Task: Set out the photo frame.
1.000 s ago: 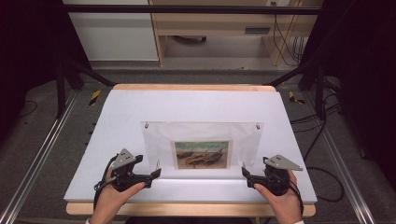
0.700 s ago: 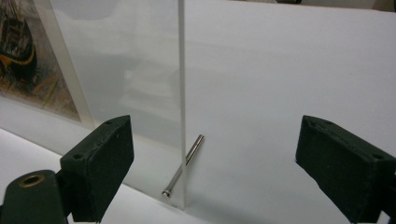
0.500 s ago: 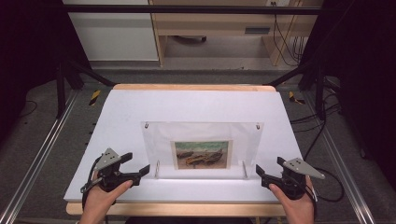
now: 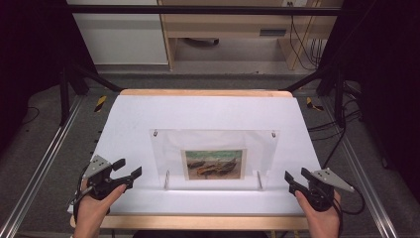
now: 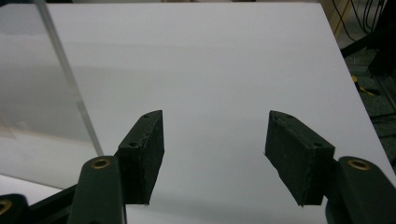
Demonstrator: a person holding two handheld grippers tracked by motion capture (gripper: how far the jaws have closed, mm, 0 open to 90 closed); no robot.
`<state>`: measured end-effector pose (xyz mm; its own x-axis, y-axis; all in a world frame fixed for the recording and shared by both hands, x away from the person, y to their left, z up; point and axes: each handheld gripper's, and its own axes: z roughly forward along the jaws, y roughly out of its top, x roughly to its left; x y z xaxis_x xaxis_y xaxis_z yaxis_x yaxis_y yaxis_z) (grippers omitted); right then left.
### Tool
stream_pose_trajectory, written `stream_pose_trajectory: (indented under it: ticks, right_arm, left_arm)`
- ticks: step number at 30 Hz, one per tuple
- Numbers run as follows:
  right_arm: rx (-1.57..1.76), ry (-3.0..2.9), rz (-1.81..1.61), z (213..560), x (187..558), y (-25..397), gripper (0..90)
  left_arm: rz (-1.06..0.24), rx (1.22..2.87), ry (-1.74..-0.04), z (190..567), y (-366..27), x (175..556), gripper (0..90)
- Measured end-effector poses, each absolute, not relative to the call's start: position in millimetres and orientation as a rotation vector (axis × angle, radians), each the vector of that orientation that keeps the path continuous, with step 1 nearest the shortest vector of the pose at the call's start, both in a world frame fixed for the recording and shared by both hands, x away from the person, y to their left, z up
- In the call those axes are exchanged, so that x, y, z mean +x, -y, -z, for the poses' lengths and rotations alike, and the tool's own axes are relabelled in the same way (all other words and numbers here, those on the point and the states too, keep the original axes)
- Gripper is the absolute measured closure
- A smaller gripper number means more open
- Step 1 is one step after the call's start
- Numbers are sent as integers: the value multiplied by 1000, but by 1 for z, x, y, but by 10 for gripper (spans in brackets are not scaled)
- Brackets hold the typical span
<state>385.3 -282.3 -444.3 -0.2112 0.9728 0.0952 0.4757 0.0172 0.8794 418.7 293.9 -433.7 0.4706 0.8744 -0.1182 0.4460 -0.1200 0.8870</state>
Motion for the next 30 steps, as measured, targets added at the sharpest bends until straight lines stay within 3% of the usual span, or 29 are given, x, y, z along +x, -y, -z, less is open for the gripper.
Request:
stream_pose_trajectory:
  ticks: [6,22,26,28,30]
  right_arm:
    - [1544,-1755,-1066,455,404,286,352]
    - [1564,-1807,-960,470,453,285,92]
    - [1560,-1849,-937,473,461,280,103]
    - [1523,-1872,-902,473,459,276,170]
    - [1507,-1872,-882,473,453,274,181]
  left_arm:
    - [-614,1811,-1173,442,-295,438,232]
    - [-619,1908,-1238,459,-289,485,68]
    - [-639,1911,-1242,460,-291,482,56]
    - [-662,1918,-1231,459,-293,478,53]
    - [-701,1939,-1222,460,-294,476,53]
